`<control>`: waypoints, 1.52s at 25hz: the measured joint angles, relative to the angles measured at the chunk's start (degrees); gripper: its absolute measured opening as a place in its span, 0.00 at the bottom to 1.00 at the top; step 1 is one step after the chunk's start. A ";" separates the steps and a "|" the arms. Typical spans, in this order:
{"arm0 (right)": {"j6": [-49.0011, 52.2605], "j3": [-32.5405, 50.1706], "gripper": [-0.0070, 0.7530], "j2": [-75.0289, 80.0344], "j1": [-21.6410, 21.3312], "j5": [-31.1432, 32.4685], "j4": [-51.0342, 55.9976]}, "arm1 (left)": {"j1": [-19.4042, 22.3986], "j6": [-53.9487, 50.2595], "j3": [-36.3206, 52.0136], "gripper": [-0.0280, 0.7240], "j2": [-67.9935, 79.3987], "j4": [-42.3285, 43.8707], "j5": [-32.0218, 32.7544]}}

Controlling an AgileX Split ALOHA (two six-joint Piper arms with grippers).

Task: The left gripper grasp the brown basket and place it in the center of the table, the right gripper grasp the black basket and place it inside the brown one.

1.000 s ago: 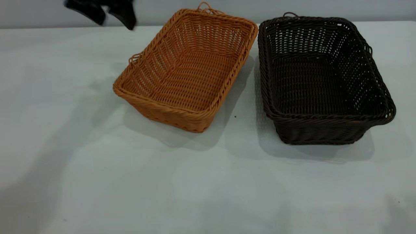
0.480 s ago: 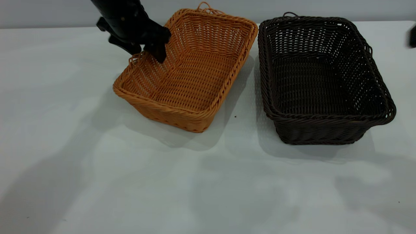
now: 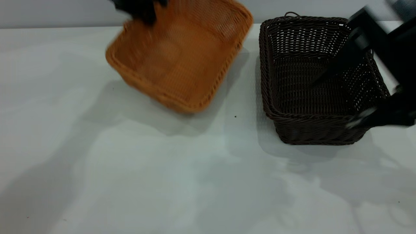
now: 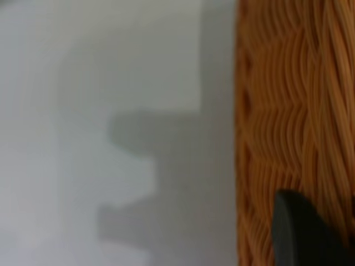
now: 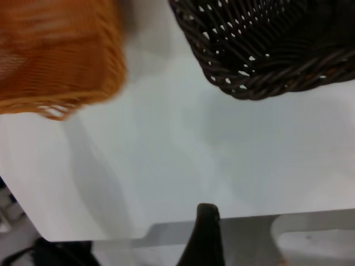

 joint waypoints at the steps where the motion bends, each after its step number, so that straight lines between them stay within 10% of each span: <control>1: -1.86 -0.05 0.79 1.89 0.27 -0.40 3.32 | 0.18 0.07 -0.07 0.15 -1.33 0.51 -0.21; 12: -12.95 -3.90 0.76 18.86 0.46 -5.15 25.51 | 0.42 0.53 -0.12 0.15 -4.93 1.02 -0.33; 17: -15.07 -7.03 0.37 20.58 -0.96 -7.13 25.45 | 0.42 2.81 -0.12 0.15 -4.93 1.07 -0.10; 20: -17.70 -8.94 0.14 20.65 -5.65 -6.05 22.23 | 0.42 5.32 -0.12 0.15 -4.93 1.50 1.17; 32: -10.98 -24.36 0.12 12.35 -34.12 11.97 -8.42 | -3.66 44.47 -0.47 0.15 -4.98 -14.11 21.89; 38: -8.78 -28.75 0.12 7.84 -39.72 18.67 -17.11 | -7.58 56.40 -0.47 0.15 -4.91 -14.55 26.20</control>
